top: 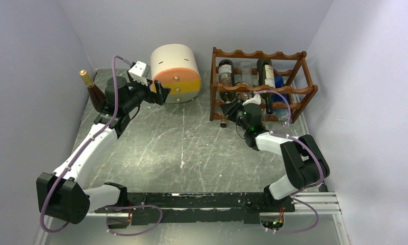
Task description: Take the wine bottle off the wine rack
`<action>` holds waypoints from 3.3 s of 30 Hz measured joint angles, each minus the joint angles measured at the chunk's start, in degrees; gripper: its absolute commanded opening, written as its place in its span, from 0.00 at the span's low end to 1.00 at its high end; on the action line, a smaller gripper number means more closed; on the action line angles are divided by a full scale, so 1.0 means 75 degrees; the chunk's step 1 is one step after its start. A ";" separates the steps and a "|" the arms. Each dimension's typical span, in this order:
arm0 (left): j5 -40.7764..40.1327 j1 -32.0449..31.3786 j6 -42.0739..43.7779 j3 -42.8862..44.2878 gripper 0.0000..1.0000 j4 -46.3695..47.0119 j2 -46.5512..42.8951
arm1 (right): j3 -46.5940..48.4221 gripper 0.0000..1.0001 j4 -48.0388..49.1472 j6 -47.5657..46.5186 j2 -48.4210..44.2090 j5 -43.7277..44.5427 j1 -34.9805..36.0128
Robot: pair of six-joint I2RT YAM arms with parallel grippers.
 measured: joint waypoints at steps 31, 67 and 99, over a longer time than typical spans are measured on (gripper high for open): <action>0.0058 0.0003 -0.0064 0.0000 0.97 0.0003 0.0006 | -0.1839 0.00 -0.0274 0.0341 -0.2836 -0.0318 0.0114; 0.0271 0.0000 -0.0262 0.0000 0.97 0.0009 0.0108 | -0.3264 0.00 -0.2422 0.2728 -0.6945 -0.0976 0.0122; 0.0481 -0.0382 -0.0259 0.0000 1.00 0.0006 0.0134 | -0.1536 0.00 -0.8985 0.2218 -1.0346 -0.1402 0.0128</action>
